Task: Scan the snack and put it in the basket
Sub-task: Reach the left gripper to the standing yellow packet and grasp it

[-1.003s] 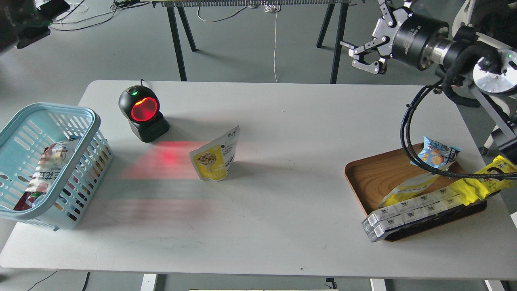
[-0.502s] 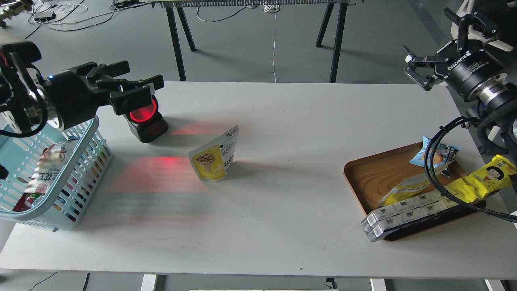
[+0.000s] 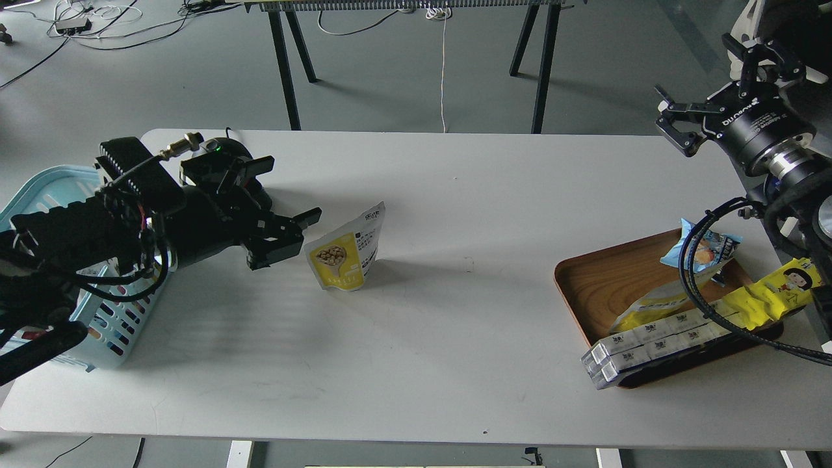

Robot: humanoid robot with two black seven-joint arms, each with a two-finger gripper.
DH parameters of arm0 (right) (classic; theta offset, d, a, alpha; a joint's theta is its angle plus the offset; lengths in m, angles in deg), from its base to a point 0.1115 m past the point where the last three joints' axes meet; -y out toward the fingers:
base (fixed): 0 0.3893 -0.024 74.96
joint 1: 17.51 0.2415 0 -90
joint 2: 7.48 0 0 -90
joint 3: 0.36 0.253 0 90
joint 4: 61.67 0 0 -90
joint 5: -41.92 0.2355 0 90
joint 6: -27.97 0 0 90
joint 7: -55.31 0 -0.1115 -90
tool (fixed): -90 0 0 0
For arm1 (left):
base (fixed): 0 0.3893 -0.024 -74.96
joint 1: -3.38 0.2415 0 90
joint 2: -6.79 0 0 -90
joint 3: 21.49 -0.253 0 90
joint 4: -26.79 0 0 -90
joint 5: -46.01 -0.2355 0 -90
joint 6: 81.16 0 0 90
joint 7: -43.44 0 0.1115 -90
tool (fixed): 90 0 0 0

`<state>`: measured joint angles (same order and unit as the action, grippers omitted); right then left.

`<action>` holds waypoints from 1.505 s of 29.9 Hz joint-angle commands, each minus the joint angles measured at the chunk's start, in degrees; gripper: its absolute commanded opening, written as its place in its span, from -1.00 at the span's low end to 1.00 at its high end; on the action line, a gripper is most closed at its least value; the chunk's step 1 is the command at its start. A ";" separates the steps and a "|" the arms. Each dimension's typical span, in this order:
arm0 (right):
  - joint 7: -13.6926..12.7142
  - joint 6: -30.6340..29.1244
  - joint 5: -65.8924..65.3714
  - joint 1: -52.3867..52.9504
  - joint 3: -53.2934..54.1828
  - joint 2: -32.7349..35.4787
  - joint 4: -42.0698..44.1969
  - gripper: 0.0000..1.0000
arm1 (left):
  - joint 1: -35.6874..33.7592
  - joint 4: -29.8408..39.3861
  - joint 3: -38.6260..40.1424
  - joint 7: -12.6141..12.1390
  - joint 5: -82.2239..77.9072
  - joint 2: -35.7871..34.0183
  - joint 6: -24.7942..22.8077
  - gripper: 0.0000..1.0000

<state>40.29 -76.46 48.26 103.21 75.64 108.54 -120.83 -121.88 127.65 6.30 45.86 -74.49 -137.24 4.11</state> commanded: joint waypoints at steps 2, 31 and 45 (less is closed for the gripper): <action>-0.01 0.02 -0.19 0.21 -0.24 0.08 0.27 0.94 | 2.73 -1.10 0.25 -0.75 -4.50 4.20 -0.29 0.97; 0.08 0.11 -0.63 0.74 -0.94 0.09 0.71 0.94 | 8.19 -10.60 1.21 -2.42 -4.50 12.91 1.91 -1.00; -0.01 0.29 -0.63 1.79 -1.99 0.35 0.71 0.94 | 8.98 -8.49 3.59 -1.54 -4.50 8.69 6.66 -1.00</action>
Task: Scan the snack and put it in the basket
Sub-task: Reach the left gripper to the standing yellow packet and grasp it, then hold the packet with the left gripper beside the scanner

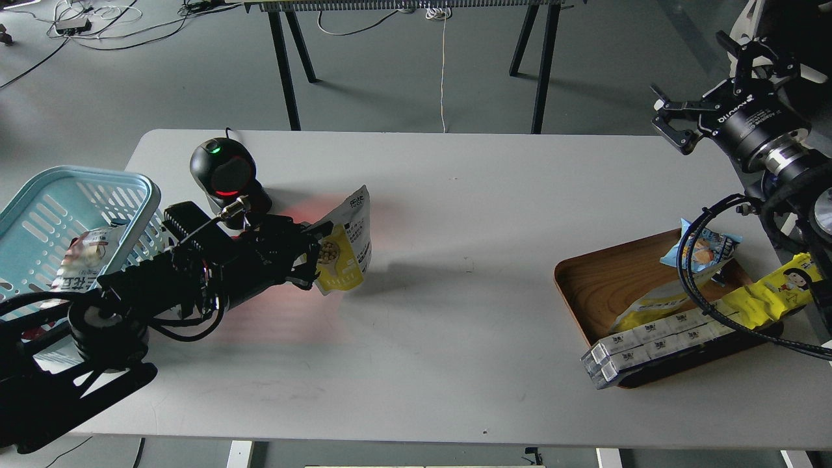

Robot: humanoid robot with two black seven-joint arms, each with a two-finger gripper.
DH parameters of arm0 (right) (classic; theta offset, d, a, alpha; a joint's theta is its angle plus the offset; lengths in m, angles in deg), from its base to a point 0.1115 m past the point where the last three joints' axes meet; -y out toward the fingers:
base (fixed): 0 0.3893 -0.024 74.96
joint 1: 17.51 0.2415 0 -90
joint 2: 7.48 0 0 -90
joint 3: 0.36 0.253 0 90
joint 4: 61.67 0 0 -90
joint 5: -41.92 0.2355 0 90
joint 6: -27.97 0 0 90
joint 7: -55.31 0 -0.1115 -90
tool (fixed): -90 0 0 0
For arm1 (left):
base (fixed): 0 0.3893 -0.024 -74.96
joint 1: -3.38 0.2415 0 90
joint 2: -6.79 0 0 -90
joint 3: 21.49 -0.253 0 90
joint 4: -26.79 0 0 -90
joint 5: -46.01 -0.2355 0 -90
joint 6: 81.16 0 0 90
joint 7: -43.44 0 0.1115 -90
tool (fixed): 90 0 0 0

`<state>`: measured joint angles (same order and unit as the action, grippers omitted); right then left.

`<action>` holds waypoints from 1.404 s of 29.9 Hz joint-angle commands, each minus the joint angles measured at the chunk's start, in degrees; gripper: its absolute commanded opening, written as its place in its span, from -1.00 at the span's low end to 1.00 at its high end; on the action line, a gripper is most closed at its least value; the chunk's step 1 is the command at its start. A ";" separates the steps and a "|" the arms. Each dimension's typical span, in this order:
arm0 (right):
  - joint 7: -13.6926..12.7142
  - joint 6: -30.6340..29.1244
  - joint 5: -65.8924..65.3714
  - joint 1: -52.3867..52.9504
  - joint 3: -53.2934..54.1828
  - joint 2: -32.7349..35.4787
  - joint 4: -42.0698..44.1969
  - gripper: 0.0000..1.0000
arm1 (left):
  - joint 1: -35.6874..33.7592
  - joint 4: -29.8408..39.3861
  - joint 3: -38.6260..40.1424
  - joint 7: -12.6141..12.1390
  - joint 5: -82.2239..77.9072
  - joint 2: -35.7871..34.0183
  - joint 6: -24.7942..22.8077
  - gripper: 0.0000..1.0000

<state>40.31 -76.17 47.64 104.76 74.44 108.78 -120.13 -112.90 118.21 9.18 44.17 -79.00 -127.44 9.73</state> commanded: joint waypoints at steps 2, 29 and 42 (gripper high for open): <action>0.06 0.00 0.00 1.12 -1.32 0.01 0.01 0.94 | 0.00 2.18 0.88 0.24 0.01 -2.26 1.74 -1.00; 0.06 0.52 -0.18 2.97 -2.02 -0.07 0.27 0.94 | 0.71 8.33 1.85 0.85 0.01 -8.06 1.31 -1.00; 0.06 0.44 -0.18 2.97 -2.02 -0.16 0.97 0.94 | -2.63 8.33 1.50 0.94 0.01 -7.98 -7.21 -1.00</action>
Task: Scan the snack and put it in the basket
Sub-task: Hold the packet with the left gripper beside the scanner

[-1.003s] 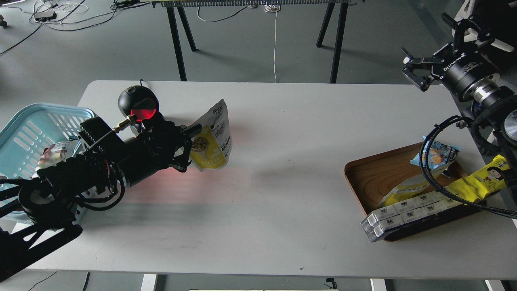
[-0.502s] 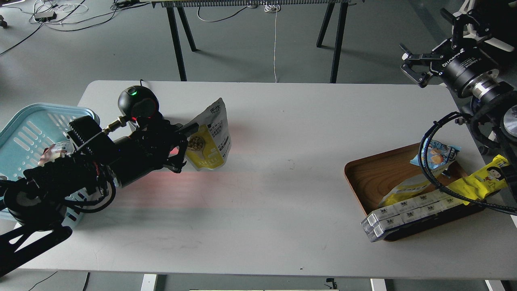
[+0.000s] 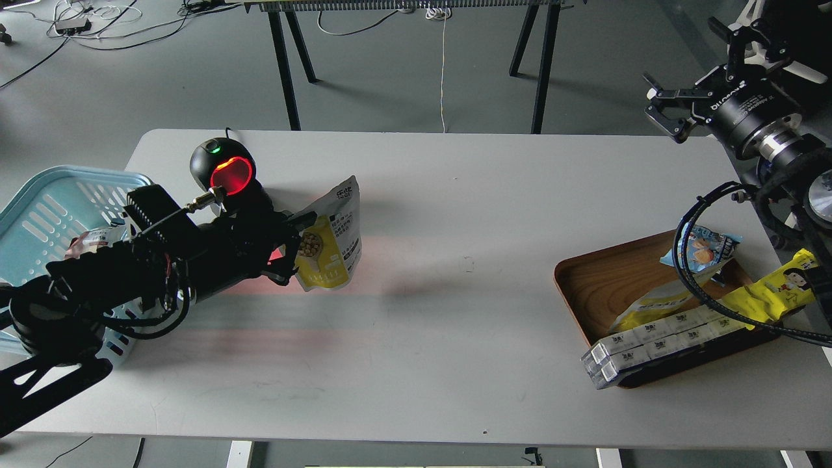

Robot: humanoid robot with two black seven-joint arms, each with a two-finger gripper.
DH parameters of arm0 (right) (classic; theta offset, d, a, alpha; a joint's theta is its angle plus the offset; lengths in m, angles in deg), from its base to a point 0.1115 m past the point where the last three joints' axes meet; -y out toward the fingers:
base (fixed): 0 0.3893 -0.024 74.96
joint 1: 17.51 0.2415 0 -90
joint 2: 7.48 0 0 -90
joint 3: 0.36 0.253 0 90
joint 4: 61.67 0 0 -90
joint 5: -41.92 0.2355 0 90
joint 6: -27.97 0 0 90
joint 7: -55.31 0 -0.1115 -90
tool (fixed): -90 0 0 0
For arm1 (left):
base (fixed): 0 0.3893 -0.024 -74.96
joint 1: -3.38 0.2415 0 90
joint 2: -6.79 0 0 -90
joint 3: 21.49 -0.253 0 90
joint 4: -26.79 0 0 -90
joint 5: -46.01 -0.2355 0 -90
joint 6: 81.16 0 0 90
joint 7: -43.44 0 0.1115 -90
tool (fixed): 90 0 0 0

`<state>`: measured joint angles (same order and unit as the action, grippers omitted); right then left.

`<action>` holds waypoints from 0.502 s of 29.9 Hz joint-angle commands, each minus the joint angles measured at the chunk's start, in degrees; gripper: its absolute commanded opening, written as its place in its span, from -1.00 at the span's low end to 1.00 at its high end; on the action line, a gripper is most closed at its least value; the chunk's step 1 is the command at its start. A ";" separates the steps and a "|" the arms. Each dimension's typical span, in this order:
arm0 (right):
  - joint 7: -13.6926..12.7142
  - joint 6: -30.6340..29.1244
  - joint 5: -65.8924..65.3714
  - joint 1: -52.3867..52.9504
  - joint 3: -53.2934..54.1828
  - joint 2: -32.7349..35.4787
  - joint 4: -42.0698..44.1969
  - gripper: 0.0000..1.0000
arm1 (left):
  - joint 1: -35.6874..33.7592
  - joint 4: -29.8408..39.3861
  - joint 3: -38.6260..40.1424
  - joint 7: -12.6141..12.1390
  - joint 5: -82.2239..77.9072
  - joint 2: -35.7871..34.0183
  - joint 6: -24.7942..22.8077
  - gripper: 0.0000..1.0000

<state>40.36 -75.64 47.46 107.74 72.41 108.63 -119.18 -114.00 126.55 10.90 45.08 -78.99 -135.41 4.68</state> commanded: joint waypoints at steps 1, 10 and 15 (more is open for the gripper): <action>0.01 -0.10 0.00 -0.01 0.00 -0.01 0.02 0.94 | -2.06 -0.01 -0.13 0.03 0.00 -0.01 -2.96 -1.00; 0.01 -0.10 0.00 -0.01 0.09 -0.01 0.02 0.94 | -6.63 -0.01 -0.40 0.20 0.00 0.34 -9.64 -1.00; 0.01 -0.10 0.00 -0.01 0.09 -0.01 0.02 0.94 | -8.57 -0.01 -0.48 0.20 0.00 0.52 -13.68 -1.00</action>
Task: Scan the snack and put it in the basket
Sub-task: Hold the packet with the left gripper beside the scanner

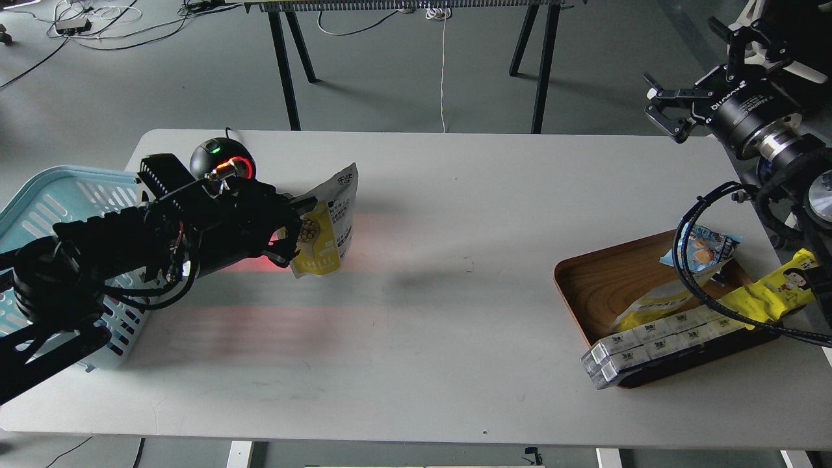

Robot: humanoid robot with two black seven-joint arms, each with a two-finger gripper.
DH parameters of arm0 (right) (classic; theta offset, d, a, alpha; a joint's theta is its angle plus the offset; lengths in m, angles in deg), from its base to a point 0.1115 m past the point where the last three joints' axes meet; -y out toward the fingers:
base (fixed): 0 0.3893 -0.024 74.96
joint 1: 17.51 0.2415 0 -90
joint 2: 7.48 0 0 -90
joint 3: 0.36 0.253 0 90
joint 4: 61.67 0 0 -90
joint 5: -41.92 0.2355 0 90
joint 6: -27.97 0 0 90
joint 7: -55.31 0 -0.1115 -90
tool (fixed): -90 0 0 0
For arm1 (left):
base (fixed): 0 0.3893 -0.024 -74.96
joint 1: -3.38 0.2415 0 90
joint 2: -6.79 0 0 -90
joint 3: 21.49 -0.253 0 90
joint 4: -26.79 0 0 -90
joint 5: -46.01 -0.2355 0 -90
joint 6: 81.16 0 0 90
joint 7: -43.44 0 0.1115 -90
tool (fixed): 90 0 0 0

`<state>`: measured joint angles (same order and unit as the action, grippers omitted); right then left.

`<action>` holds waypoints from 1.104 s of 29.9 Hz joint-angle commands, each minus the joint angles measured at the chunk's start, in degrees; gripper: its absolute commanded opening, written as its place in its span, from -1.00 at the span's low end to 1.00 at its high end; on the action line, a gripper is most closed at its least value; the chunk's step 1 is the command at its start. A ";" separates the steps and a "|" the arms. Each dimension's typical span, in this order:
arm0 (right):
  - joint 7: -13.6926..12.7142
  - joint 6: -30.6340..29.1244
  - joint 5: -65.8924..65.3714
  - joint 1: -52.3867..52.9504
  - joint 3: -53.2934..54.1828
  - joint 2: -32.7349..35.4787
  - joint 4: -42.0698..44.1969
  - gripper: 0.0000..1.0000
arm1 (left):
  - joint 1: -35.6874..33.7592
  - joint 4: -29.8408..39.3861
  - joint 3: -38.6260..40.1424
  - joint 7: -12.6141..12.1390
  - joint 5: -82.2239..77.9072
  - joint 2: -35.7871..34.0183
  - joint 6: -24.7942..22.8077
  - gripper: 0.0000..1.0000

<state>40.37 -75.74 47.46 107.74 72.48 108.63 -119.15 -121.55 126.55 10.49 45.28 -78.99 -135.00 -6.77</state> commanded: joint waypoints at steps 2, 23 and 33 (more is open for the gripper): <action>0.00 0.00 0.00 -0.01 0.03 -0.01 -0.01 0.94 | -1.89 -0.01 0.09 0.00 0.00 0.20 -3.55 -1.00; 0.00 -0.09 0.00 -0.01 0.03 -0.01 -0.01 0.94 | -7.43 -0.01 0.71 -0.70 0.00 1.08 -7.25 -1.00; 0.00 -0.09 0.00 -0.01 0.03 -0.01 -0.01 0.94 | -7.87 -0.27 0.71 -0.79 0.00 0.47 -11.11 -1.00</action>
<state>40.37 -75.84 47.46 107.73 72.51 108.62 -119.15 -129.39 126.29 11.26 44.50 -78.98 -134.29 -16.59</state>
